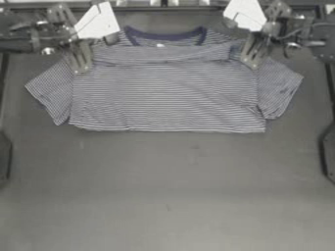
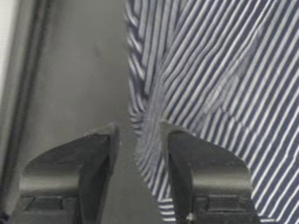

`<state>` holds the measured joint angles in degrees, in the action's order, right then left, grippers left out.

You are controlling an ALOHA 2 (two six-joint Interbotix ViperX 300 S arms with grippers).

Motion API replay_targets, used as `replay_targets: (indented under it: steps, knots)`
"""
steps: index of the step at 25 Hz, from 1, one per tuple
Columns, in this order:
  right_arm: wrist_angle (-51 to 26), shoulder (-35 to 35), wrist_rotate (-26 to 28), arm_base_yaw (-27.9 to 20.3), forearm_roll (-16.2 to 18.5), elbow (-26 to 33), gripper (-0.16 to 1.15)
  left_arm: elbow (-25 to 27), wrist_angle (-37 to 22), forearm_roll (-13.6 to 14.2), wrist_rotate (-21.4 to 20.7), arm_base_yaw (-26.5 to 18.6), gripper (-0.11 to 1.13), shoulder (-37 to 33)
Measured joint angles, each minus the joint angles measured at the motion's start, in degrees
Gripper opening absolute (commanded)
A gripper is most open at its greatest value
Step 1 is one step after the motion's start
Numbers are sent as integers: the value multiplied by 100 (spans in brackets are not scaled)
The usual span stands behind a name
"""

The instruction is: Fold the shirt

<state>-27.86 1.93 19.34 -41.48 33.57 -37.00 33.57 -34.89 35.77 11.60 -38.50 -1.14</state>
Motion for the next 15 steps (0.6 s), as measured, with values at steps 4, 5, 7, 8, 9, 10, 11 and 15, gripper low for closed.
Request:
replay_targets:
  steps: [4, 5, 7, 8, 9, 10, 11, 15]
  knots:
    - [-264, 316, -18, 35, -132, 167, 87, -105, -141, -9, -9, 9, 74, -281]
    - [-369, 413, -18, 53, -202, 193, 87, -114, -185, -9, -9, 18, 74, -360]
    - [-562, 606, -18, 105, -396, 211, 87, -114, -343, -35, -9, 70, 74, -554]
    - [-659, 721, -18, 149, -527, 211, 87, -105, -431, -79, -9, 105, 74, -659]
    - [-756, 835, -9, 202, -703, 202, 87, -97, -554, -176, -18, 141, 74, -809]
    - [-853, 976, -9, 272, -923, 176, 87, -62, -677, -290, -18, 193, 74, -958]
    - [-932, 1081, 9, 316, -1116, 141, 87, 0, -773, -422, -18, 237, 74, -1116]
    - [-1204, 1424, 35, 510, -1916, -88, 88, 387, -923, -905, -18, 360, 81, -1679]
